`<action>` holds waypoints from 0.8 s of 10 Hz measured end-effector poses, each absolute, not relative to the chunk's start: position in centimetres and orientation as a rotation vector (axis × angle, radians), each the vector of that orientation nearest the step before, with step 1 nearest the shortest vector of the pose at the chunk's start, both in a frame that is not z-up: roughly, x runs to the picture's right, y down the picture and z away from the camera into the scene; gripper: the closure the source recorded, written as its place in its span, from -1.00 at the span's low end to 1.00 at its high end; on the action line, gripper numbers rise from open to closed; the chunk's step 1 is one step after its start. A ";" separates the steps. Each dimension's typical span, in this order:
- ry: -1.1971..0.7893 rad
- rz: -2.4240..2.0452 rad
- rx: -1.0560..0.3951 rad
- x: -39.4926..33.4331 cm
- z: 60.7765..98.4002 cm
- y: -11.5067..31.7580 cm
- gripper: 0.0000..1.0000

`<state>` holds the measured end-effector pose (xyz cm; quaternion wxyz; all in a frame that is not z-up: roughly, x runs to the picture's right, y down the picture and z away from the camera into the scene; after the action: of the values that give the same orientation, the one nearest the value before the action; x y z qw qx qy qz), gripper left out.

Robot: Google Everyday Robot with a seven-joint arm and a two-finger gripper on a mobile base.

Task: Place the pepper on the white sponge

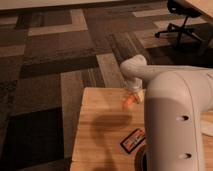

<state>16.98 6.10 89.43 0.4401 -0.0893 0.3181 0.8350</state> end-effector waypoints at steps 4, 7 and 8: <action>0.783 2.125 -0.197 18.4 87.2 4.6 1.00; 0.821 2.259 -0.126 26.1 80.6 3.6 1.00; 0.842 2.294 -0.079 29.7 78.5 4.0 1.00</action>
<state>29.65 3.95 78.52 0.3414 -0.0304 0.3238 0.8819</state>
